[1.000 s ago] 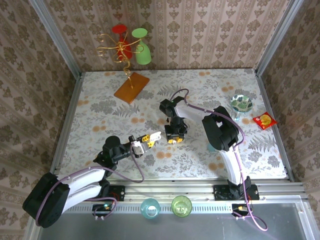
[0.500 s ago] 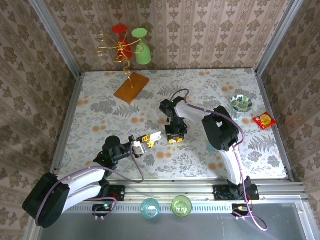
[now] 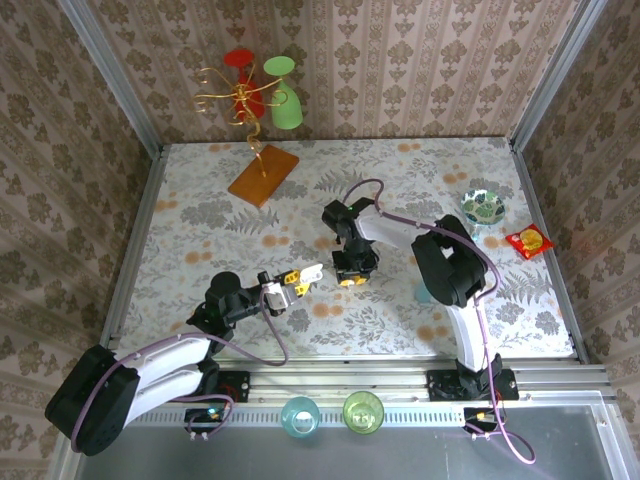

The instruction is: Insert wireless bluetooth earbuds into charging case

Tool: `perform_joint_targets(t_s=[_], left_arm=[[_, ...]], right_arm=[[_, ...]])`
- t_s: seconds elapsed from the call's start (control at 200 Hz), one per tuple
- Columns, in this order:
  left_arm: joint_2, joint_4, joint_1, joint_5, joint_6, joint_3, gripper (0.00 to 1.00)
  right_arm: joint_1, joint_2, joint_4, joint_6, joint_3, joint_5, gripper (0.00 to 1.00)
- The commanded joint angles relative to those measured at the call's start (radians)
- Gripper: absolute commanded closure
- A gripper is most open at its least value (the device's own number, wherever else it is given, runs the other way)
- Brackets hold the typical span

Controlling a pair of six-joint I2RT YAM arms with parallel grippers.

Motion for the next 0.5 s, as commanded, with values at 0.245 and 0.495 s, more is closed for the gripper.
perform_joint_targets(t_s=[0.245, 0.495], left_arm=[[0.04, 0.013, 0.004, 0.017, 0.009, 0.036, 1.0], [0.073, 0.045, 0.005, 0.021, -0.011, 0.052, 1.0]], right_arm=[[-0.01, -0.2, 0.149, 0.028, -0.118, 0.08, 0.66], [-0.015, -0.173, 0.13, 0.02, -0.114, 0.028, 0.58]])
